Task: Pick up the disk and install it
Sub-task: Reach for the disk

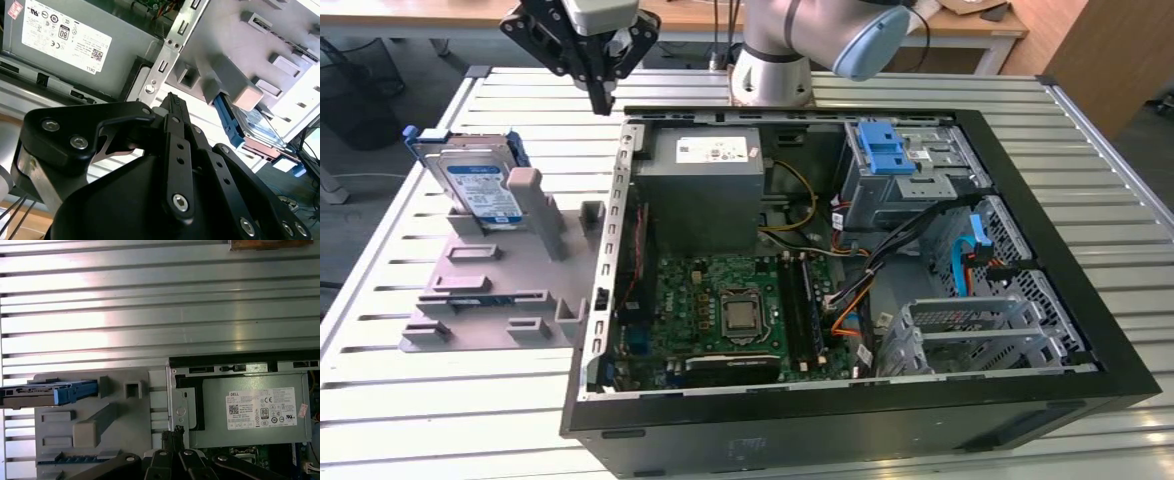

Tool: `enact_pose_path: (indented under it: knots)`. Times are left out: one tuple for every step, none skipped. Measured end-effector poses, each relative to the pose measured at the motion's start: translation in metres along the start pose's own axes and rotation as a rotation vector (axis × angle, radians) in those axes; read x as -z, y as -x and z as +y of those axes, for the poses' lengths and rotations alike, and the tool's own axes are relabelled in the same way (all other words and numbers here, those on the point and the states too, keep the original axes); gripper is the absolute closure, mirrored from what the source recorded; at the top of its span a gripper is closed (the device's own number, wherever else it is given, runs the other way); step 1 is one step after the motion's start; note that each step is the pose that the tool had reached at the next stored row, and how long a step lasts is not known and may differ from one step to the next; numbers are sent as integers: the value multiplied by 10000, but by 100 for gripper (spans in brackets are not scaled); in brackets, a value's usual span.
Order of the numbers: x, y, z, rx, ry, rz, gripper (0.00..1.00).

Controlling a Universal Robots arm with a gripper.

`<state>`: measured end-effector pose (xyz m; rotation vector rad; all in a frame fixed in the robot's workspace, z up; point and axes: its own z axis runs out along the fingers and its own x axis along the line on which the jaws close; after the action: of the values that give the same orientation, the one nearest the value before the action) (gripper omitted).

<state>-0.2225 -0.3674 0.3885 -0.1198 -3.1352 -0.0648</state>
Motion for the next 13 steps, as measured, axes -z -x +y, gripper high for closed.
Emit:
enact_pose_path:
  knots:
    - [0,-13,0,0,0,-1,89]
    - [-1,-29,-1,1,0,0,89]
    - [-1,-43,-1,0,0,0,89]
    - [-2,-55,0,0,0,0,89]
    - [-2,-69,1,0,0,0,89]
    - [-3,-83,2,-1,0,0,89]
    - [-4,-96,4,-1,0,-1,89]
    - [-5,-108,5,0,0,-1,89]
    - [-5,-123,8,0,0,0,89]
    - [-6,-137,10,0,0,-1,89]
    - [-7,-151,12,0,0,0,89]
    - [-8,-164,16,0,1,-1,89]
    - [-9,-179,20,0,0,-1,89]
